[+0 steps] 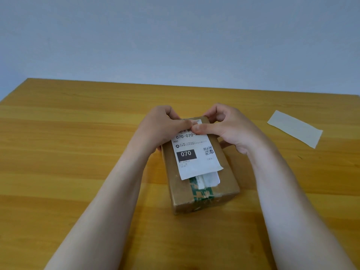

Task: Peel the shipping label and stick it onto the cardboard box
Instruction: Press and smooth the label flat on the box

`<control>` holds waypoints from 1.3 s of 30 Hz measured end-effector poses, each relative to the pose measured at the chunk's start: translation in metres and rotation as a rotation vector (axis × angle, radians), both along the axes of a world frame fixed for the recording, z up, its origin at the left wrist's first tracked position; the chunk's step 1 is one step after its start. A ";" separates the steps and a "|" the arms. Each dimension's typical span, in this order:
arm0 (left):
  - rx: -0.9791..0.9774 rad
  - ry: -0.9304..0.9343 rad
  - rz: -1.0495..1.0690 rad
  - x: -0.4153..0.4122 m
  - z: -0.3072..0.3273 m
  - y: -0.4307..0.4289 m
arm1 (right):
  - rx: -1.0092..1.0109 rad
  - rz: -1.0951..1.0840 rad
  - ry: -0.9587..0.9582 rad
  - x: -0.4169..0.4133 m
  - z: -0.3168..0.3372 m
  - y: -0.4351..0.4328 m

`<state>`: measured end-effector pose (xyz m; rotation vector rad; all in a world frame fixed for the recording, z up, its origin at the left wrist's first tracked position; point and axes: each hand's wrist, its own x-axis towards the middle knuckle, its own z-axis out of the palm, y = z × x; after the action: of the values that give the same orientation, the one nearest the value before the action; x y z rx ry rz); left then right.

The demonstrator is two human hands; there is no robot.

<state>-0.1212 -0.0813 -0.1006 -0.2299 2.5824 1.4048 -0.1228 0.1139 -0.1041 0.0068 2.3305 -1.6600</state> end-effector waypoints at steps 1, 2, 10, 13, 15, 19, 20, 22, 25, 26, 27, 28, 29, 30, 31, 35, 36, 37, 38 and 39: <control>-0.003 0.007 0.003 0.000 -0.001 0.001 | -0.007 -0.007 -0.001 0.000 0.000 0.000; -0.003 0.007 0.001 -0.001 -0.002 0.002 | -0.009 -0.006 -0.003 0.000 0.001 -0.001; -0.014 0.039 0.017 -0.002 -0.006 0.004 | -0.021 -0.007 -0.007 0.001 0.000 -0.001; -0.030 0.049 0.036 -0.002 -0.006 0.005 | -0.023 -0.016 -0.006 0.000 -0.001 0.000; -0.056 0.069 0.045 -0.002 -0.007 0.006 | -0.026 -0.022 -0.008 -0.001 -0.002 -0.001; -0.080 0.061 0.019 0.000 -0.004 0.006 | -0.044 -0.071 -0.008 -0.001 -0.001 -0.003; -0.083 0.061 -0.007 0.000 -0.002 0.005 | -0.047 -0.085 -0.009 -0.001 0.000 -0.003; -0.046 0.050 -0.089 0.003 0.004 0.001 | -0.038 -0.109 -0.006 0.000 0.001 -0.004; 0.020 0.001 -0.185 0.007 0.013 -0.006 | -0.055 -0.144 0.001 0.000 0.004 -0.005; 0.028 0.003 -0.166 0.006 0.013 -0.007 | -0.089 -0.140 -0.002 0.000 0.006 -0.006; 0.033 0.015 -0.125 0.005 0.012 -0.009 | -0.119 -0.128 -0.010 0.000 0.008 -0.006; 0.025 0.034 -0.075 0.004 0.011 -0.009 | -0.104 -0.105 -0.015 0.000 0.010 -0.005; -0.004 0.055 -0.022 0.002 0.009 -0.010 | -0.042 -0.067 -0.016 0.001 0.013 -0.004; -0.052 0.073 0.025 0.000 0.008 -0.011 | 0.037 -0.018 -0.017 0.004 0.018 -0.003; -0.121 0.088 0.071 -0.001 0.007 -0.012 | 0.109 0.025 -0.018 0.006 0.021 -0.003; -0.344 0.114 0.171 -0.002 0.005 -0.018 | 0.199 0.116 -0.022 0.012 0.028 -0.002; -0.358 0.104 0.159 -0.002 0.005 -0.018 | 0.217 0.126 -0.020 0.014 0.030 -0.003; -0.369 0.091 0.139 -0.001 0.006 -0.018 | 0.246 0.129 -0.019 0.015 0.030 -0.003; -0.382 0.081 0.115 0.000 0.007 -0.018 | 0.278 0.123 -0.017 0.016 0.031 -0.003; -0.396 0.072 0.088 0.001 0.009 -0.018 | 0.316 0.112 -0.019 0.015 0.030 -0.002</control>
<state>-0.1202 -0.0992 -0.0921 -0.3588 2.9231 0.9259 -0.1077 0.1123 -0.0736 -0.0439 2.5029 -1.2226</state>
